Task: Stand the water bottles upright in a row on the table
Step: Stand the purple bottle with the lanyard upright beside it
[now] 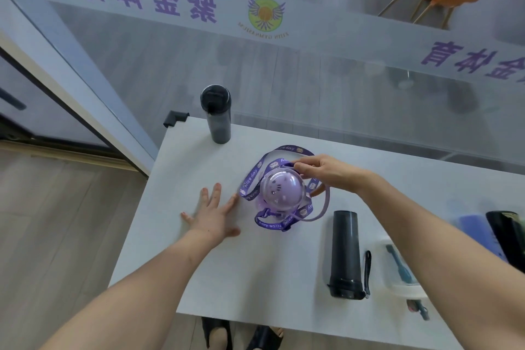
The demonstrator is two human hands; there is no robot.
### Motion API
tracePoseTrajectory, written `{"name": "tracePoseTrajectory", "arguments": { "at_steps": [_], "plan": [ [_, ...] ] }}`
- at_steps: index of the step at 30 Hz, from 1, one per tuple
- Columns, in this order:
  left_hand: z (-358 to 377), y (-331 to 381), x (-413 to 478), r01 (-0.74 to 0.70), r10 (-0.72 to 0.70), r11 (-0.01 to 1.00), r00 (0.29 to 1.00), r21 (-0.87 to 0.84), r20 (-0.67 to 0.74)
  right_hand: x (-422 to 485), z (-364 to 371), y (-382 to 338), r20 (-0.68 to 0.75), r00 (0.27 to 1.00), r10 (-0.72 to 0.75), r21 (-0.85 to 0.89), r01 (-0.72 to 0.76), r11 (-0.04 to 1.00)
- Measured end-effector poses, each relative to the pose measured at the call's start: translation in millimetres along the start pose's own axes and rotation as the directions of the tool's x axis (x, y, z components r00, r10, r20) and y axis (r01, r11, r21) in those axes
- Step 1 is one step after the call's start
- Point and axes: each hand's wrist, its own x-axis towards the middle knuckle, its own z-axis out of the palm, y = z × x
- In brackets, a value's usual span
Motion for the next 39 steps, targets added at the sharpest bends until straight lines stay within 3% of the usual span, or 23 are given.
{"name": "tracePoseTrajectory", "arguments": {
  "at_steps": [3, 6, 8, 9, 11, 13, 14, 18, 27, 31, 36, 39],
  "plan": [
    [0, -1, 0, -0.018, 0.018, 1.0, 1.0, 0.004, 0.004, 14, 4, 6, -0.099, 0.994, 0.036, 0.068, -0.029, 0.997],
    [0, -2, 2, -0.019, 0.019, 1.0, 1.0, -0.001, 0.009, 21, 9, 8, -0.15, 0.989, -0.001, 0.053, 0.009, 0.999],
    [0, -2, 2, -0.02, 0.02, 1.0, 1.0, 0.004, 0.007, 21, 15, 6, -0.256, 0.965, -0.055, 0.012, 0.06, 0.998],
    [0, -2, 2, -0.02, 0.02, 1.0, 1.0, 0.01, 0.006, 18, 18, 5, -0.344, 0.933, -0.103, -0.039, 0.095, 0.995],
    [0, -1, 1, -0.017, 0.016, 1.0, 1.0, 0.024, 0.004, 8, 29, 2, -0.527, 0.804, -0.276, -0.248, 0.166, 0.955],
    [-1, 0, 0, -0.014, 0.014, 1.0, 1.0, 0.027, 0.003, -6, 43, -3, -0.597, 0.664, -0.45, -0.475, 0.16, 0.865],
    [-1, 1, 0, -0.013, 0.013, 1.0, 1.0, 0.029, 0.002, -13, 49, -6, -0.588, 0.648, -0.483, -0.548, 0.119, 0.828],
    [-2, 0, -1, -0.014, 0.014, 0.999, 1.0, 0.033, 0.0, -23, 68, -14, -0.501, 0.771, -0.393, -0.619, -0.002, 0.785],
    [-2, 0, -2, -0.017, 0.017, 1.0, 1.0, -0.003, -0.013, -22, 41, -15, -0.24, 0.845, -0.477, -0.575, 0.272, 0.771],
    [-1, 0, -1, -0.01, 0.01, 1.0, 1.0, -0.008, -0.021, -22, 45, -3, -0.221, 0.829, -0.514, -0.556, 0.326, 0.764],
    [0, 1, -3, 0.003, -0.005, 0.999, 0.999, -0.033, -0.044, -26, 74, 13, -0.476, 0.705, -0.526, -0.677, 0.088, 0.73],
    [-2, 0, -5, 0.043, -0.053, 0.992, 0.995, -0.12, -0.08, -18, 95, 18, -0.521, 0.667, -0.533, -0.683, 0.05, 0.729]
  ]
}}
